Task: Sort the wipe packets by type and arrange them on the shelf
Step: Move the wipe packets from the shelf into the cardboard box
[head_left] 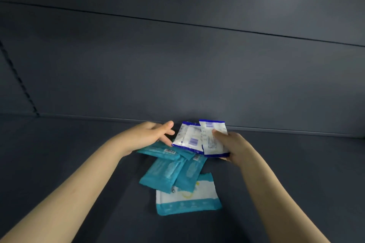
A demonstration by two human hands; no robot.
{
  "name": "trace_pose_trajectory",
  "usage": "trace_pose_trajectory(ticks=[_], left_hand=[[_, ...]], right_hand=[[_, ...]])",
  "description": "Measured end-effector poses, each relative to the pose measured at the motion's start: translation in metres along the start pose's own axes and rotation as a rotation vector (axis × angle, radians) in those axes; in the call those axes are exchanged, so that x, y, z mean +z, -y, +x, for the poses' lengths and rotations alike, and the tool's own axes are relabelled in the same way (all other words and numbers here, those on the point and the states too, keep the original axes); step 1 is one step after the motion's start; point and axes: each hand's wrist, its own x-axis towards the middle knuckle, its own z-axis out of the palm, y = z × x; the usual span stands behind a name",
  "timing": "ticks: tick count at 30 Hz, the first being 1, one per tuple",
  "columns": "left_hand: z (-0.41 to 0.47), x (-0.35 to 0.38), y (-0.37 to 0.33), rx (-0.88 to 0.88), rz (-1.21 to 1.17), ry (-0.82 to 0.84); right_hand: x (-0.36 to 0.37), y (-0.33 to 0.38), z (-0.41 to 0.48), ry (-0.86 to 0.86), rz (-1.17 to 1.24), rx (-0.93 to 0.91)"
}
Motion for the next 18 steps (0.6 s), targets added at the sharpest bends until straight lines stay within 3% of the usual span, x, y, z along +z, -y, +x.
trace_pose_trajectory(ticks=[3,8,12,18], left_hand=[[0.000,-0.011,0.021,0.074,-0.017,-0.057],[-0.001,-0.025,0.054,0.090,0.034,0.062],[0.001,-0.030,0.067,0.121,0.055,0.063],[0.005,-0.038,0.072,0.021,-0.006,0.085]], right_hand=[[0.014,0.002,0.001,-0.039,-0.056,-0.014],[0.029,0.012,-0.003,-0.145,-0.084,-0.113],[0.044,0.019,-0.007,-0.119,-0.018,-0.040],[0.070,0.024,0.000,-0.144,-0.137,-0.076]])
